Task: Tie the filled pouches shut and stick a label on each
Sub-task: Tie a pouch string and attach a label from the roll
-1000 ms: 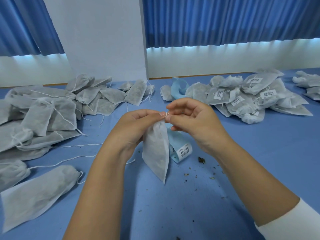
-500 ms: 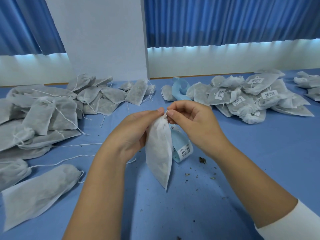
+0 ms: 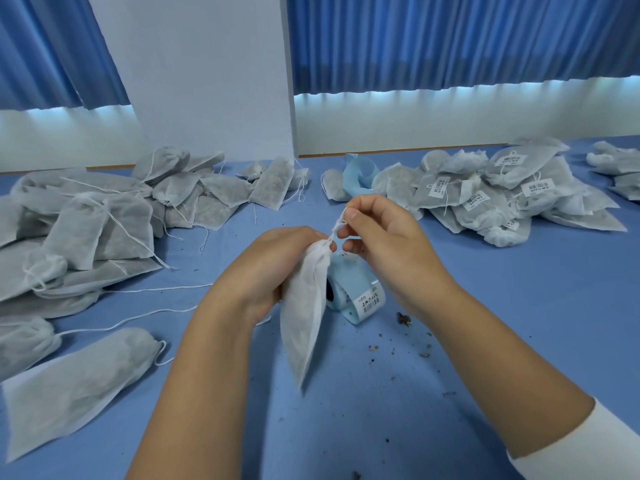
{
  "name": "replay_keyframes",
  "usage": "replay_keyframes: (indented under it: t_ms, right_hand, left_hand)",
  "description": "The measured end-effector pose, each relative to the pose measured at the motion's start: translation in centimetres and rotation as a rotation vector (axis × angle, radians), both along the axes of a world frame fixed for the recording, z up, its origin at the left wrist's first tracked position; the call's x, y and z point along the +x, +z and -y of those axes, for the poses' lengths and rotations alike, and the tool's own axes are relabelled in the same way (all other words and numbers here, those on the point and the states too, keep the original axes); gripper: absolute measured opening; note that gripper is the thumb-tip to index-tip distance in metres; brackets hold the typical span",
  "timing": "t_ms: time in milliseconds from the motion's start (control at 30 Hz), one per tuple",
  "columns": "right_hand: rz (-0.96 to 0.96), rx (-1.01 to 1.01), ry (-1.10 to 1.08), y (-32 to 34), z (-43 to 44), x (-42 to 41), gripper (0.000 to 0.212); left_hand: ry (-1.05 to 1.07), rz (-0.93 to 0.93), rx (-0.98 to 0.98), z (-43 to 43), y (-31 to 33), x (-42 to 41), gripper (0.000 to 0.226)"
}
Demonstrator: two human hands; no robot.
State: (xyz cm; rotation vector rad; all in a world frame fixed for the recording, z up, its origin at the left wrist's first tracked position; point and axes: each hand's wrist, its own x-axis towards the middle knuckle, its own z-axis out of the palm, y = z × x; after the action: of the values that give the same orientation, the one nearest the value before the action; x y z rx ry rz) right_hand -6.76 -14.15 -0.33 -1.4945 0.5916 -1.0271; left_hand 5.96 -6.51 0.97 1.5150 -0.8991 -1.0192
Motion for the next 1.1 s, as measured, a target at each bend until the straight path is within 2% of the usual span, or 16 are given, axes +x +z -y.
replay_keyframes:
  t_ms: [300, 433, 533, 600, 667, 767, 867, 967, 1100]
  right_hand:
    - [0.111, 0.167, 0.000, 0.5, 0.4, -0.3, 0.017]
    - [0.121, 0.185, -0.019, 0.5, 0.5, -0.4, 0.017]
    - [0.133, 0.177, -0.056, 0.4, 0.7, -0.3, 0.013]
    - [0.125, 0.154, -0.098, 0.2, 1.0, -0.4, 0.011]
    - [0.056, 0.050, -0.168, 0.0, 1.3, -0.5, 0.012]
    - [-0.157, -0.349, -0.319, -0.5, 1.6, -0.8, 0.017]
    - [-0.321, -0.670, -0.426, -1.0, 1.8, -1.1, 0.010]
    - [-0.433, -0.808, -0.491, -1.2, 2.2, -1.2, 0.008]
    - [-0.471, -0.857, -0.531, -1.1, 2.4, -1.4, 0.010]
  left_hand:
    - [-0.050, 0.082, -0.056, 0.1, 0.0, -0.2, 0.032]
    - [0.027, 0.170, -0.062, 0.5, -0.4, -0.3, 0.034]
    - [0.072, 0.188, -0.101, 0.8, -0.6, -0.7, 0.025]
    - [0.071, 0.262, -0.114, 1.1, -0.7, -1.2, 0.020]
    - [0.064, 0.357, -0.139, 1.3, -1.1, -1.6, 0.018]
    - [0.091, 0.490, -0.160, 1.4, -1.4, -1.9, 0.018]
    - [0.101, 0.537, -0.140, 1.7, -1.5, -2.3, 0.018]
    - [0.097, 0.589, -0.126, 1.8, -1.5, -2.7, 0.020]
    - [0.091, 0.616, -0.122, 2.0, -1.5, -3.1, 0.021]
